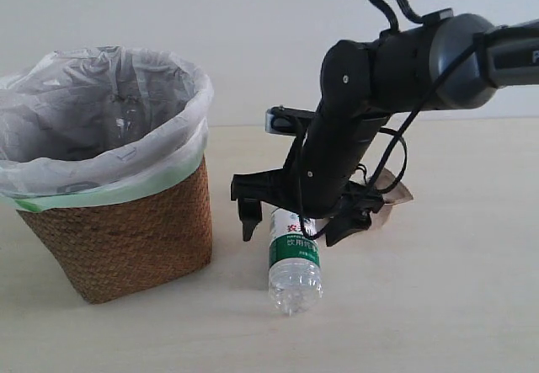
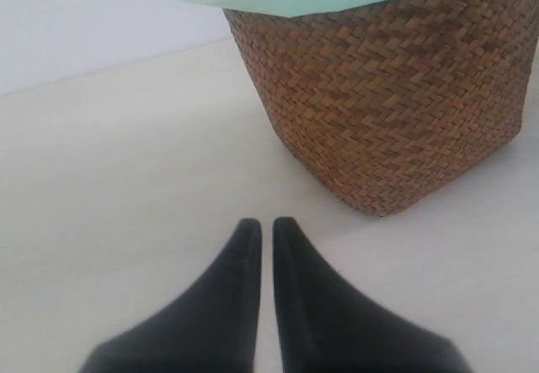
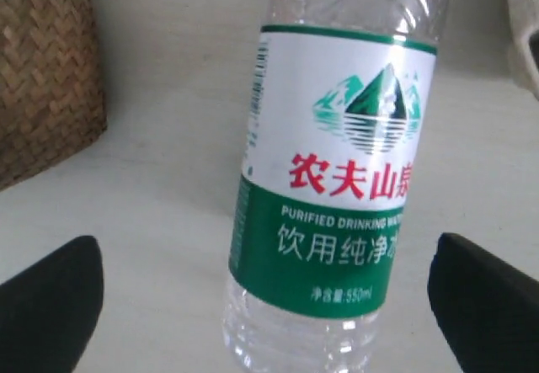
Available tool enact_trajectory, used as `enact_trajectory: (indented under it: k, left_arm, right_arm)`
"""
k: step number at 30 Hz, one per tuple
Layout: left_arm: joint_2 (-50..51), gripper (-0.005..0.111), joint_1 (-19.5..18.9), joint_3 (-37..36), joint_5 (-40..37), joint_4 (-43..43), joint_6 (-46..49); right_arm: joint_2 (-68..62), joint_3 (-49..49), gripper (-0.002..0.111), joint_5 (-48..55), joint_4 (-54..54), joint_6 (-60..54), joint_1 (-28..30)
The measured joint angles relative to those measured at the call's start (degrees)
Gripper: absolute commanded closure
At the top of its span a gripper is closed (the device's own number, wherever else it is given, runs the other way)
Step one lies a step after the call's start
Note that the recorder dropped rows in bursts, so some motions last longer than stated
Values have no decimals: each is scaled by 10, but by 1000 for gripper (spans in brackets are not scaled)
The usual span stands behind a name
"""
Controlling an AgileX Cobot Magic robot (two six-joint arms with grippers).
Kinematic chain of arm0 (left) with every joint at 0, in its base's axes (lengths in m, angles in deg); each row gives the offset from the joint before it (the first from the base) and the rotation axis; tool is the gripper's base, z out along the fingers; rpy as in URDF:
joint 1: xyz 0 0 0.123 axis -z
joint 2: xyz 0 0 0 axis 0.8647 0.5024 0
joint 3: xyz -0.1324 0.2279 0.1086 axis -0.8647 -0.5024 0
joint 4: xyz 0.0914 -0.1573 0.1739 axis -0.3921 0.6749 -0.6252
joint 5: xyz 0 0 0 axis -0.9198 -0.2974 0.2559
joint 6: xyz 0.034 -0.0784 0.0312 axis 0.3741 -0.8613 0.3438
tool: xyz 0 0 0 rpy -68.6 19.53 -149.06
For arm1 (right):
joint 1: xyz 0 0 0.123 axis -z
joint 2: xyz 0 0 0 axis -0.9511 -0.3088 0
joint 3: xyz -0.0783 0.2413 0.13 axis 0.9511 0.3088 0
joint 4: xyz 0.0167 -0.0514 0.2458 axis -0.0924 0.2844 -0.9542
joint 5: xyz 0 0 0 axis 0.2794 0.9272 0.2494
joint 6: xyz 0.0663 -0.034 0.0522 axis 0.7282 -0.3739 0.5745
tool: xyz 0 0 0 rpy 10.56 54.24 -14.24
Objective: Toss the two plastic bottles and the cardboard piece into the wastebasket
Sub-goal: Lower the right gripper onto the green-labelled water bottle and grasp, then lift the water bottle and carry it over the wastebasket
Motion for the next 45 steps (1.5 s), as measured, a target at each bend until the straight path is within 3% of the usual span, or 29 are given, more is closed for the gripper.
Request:
enact_trajectory:
  k: [6,10,13,21,27,35,40,45]
  left_arm:
    - [0,103,0,0,0,0,0]
    - [0,103,0,0,0,0,0]
    - [0,103,0,0,0,0,0]
    - [0,103,0,0,0,0,0]
    - [0,103,0,0,0,0,0]
    - [0,103,0,0,0,0,0]
    - [0,103,0,0,0,0,0]
    - [0,103,0,0,0,0,0]
  right_arm:
    - [-47,0,17,-34,5,-3,0]
    - [-67,0,74,-42,14,-4,0]
    - [-72,0,107,-42,20,-6,0]
    - [-56,0,108,-7,28,-27,0]
    - [36,2,108,23,53,-22,0]
    - [173,-21,108,116,228,79,0]
    - [222,-105,108,217,338,109,0]
    - [250,-159,108,233,416,130,0]
